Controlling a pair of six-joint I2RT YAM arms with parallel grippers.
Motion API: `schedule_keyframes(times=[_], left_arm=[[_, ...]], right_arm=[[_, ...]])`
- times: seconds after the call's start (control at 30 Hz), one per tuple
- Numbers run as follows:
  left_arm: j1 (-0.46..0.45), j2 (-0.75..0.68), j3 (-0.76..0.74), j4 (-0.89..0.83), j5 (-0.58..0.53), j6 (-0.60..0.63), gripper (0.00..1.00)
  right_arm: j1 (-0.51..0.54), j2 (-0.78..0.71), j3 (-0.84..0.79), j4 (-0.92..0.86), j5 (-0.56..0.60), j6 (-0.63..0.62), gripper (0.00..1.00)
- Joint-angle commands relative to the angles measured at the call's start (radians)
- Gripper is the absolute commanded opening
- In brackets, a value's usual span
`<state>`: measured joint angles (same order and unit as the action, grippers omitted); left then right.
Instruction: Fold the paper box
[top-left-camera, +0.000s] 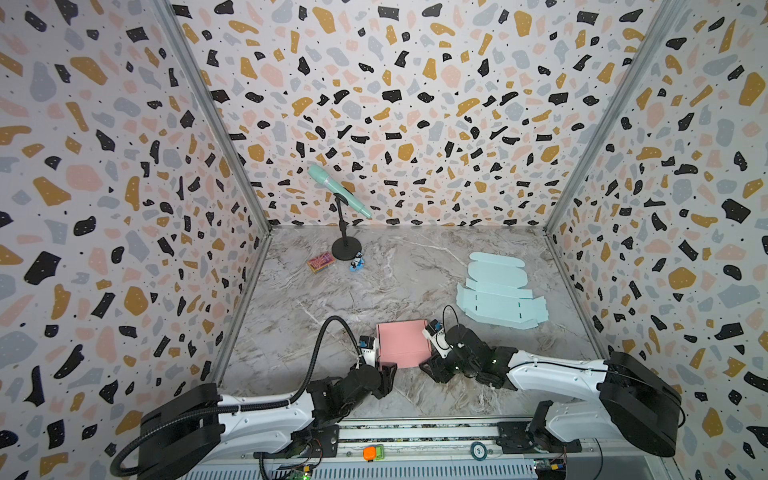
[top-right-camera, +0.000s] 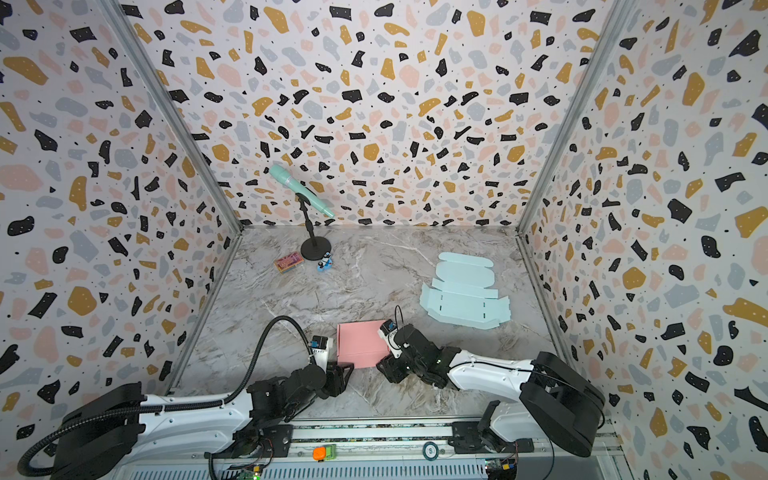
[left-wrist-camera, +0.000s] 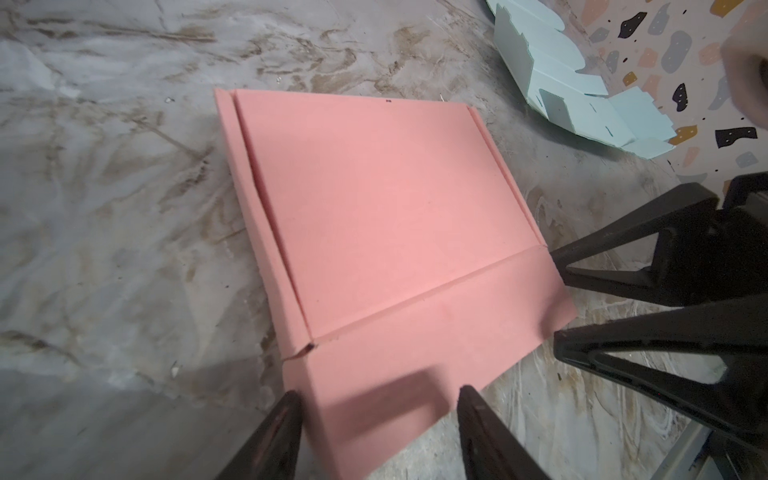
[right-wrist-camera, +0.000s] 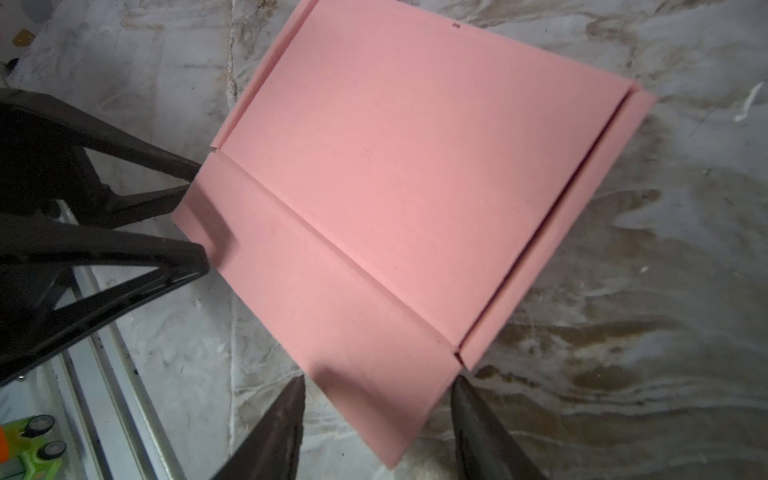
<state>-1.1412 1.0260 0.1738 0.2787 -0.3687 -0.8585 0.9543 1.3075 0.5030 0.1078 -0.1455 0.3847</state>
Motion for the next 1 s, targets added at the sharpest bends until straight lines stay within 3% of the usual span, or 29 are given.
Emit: schedule_keyframes(times=[0.0,0.4,0.67,0.97], left_arm=[[-0.005,-0.005,-0.016,0.052,-0.013,-0.009,0.59],[-0.015,-0.014,-0.017,0.050,-0.020,-0.010,0.58],[-0.015,0.029,-0.016,0.063,-0.038,-0.017,0.47],[-0.015,0.043,-0.016,0.060,-0.056,-0.016,0.42]], right_arm=[[0.007,-0.002,0.006,0.005,-0.006,0.005,0.56],[0.018,-0.017,0.008,0.005,0.002,0.013,0.58],[0.017,0.024,0.019,0.012,0.003,0.007,0.55],[0.012,0.046,0.023,0.020,0.006,0.003,0.48]])
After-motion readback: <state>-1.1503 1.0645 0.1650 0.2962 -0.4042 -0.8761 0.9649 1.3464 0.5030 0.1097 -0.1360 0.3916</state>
